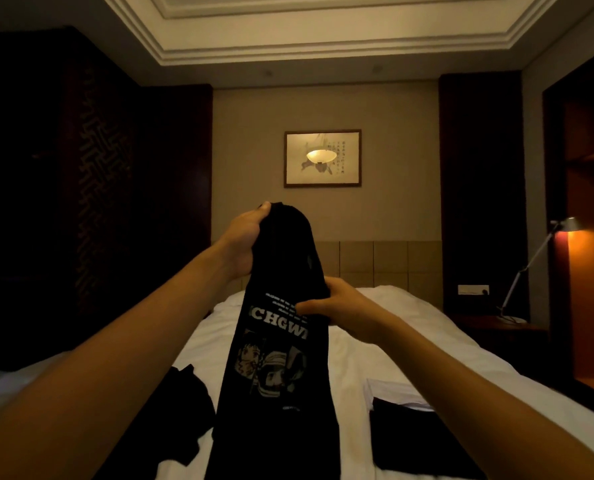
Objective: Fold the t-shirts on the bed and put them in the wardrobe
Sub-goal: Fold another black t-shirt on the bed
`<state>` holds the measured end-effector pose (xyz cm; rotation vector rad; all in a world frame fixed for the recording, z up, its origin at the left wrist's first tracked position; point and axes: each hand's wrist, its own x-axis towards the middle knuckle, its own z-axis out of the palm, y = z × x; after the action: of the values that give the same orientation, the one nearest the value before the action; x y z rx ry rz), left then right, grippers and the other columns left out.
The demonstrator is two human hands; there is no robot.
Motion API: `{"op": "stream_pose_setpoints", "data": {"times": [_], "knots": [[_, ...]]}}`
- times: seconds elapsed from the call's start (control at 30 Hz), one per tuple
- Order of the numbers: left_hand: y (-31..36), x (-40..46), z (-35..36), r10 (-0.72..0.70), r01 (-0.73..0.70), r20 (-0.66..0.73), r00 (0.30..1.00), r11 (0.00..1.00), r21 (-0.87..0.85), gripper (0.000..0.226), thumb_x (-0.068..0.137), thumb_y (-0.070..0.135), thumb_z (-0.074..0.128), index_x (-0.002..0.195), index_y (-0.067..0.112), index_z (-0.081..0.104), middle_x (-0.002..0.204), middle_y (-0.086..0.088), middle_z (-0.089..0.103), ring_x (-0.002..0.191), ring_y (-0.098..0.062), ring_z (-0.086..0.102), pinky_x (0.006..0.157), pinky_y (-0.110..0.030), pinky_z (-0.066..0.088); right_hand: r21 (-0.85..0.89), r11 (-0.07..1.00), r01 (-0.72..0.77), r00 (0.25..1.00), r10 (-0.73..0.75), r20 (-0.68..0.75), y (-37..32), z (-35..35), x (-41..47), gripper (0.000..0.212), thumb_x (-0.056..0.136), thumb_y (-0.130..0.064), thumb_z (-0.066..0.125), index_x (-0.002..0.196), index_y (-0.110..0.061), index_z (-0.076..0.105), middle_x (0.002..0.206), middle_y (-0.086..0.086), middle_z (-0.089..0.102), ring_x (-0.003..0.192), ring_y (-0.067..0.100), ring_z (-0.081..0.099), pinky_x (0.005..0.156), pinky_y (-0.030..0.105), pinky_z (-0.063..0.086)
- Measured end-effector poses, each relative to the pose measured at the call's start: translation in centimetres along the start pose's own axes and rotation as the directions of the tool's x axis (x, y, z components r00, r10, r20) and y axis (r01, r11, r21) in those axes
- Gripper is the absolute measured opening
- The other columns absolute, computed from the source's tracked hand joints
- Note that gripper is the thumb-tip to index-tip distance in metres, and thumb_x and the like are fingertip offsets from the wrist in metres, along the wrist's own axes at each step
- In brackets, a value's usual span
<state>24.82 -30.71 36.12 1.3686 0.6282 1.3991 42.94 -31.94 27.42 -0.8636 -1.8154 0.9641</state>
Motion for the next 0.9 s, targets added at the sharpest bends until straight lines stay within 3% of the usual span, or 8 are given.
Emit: {"op": "stream_pose_setpoints", "data": {"times": [0.17, 0.3, 0.5, 0.7, 0.9], "knots": [[1.0, 0.2, -2.6, 0.031, -0.042, -0.121, 0.992, 0.995, -0.085, 0.036, 0.103, 0.037, 0.045, 0.111, 0.008, 0.065, 0.095, -0.01, 0.075, 0.087, -0.025, 0.073, 0.069, -0.035, 0.057, -0.051, 0.999, -0.006, 0.999, 0.008, 0.033, 1.2, -2.1, -1.4, 0.028, 0.097, -0.002, 0.052, 0.121, -0.01, 0.065, 0.113, 0.014, 0.071, 0.101, 0.026, 0.069, 0.08, 0.031, 0.057], [1.2, 0.2, -4.0, 0.048, -0.06, -0.159, 0.986, 0.995, -0.075, 0.036, 0.103, 0.037, 0.045, 0.105, 0.009, 0.067, 0.092, -0.008, 0.073, 0.086, -0.023, 0.071, 0.075, -0.035, 0.058, 0.004, 0.999, -0.04, 0.99, 0.04, -0.135, 0.8, -4.3, -1.6, 0.026, 0.099, -0.007, 0.051, 0.12, -0.005, 0.066, 0.107, 0.018, 0.071, 0.092, 0.026, 0.069, 0.077, 0.032, 0.058], [0.6, 0.5, -5.3, 0.084, -0.069, -0.164, 0.983, 0.993, 0.091, 0.036, 0.104, 0.035, 0.044, 0.105, 0.006, 0.067, 0.095, -0.011, 0.068, 0.087, -0.025, 0.067, 0.088, -0.04, 0.053, 0.055, 0.994, -0.095, 0.907, 0.109, -0.406, -1.0, -7.4, -1.1, 0.024, 0.104, -0.014, 0.044, 0.105, -0.006, 0.067, 0.076, 0.007, 0.059, 0.068, 0.02, 0.057, 0.063, 0.029, 0.048], [0.0, 0.5, -6.4, 0.207, -0.15, -0.107, 0.972, 0.906, 0.396, 0.029, 0.104, 0.026, 0.045, 0.095, 0.009, 0.067, 0.082, -0.004, 0.068, 0.07, -0.015, 0.067, 0.061, -0.025, 0.052, -0.053, 0.998, -0.036, 0.893, 0.008, -0.45, -2.0, -8.9, -1.3, 0.026, 0.104, -0.018, 0.043, 0.096, -0.011, 0.066, 0.084, 0.007, 0.064, 0.071, 0.015, 0.061, 0.062, 0.026, 0.047], [-0.1, 0.1, -7.5, 0.232, -0.18, -0.053, 0.971, 0.864, 0.47, 0.021, 0.102, 0.016, 0.049, 0.094, 0.012, 0.068, 0.063, 0.005, 0.071, 0.055, -0.006, 0.066, 0.049, -0.016, 0.051, -0.178, 0.971, -0.159, 0.917, 0.079, -0.391, -2.9, -9.7, -1.9, 0.036, 0.1, -0.034, 0.052, 0.085, -0.004, 0.066, 0.061, 0.003, 0.054, 0.05, 0.011, 0.054, 0.051, 0.023, 0.043]]}}
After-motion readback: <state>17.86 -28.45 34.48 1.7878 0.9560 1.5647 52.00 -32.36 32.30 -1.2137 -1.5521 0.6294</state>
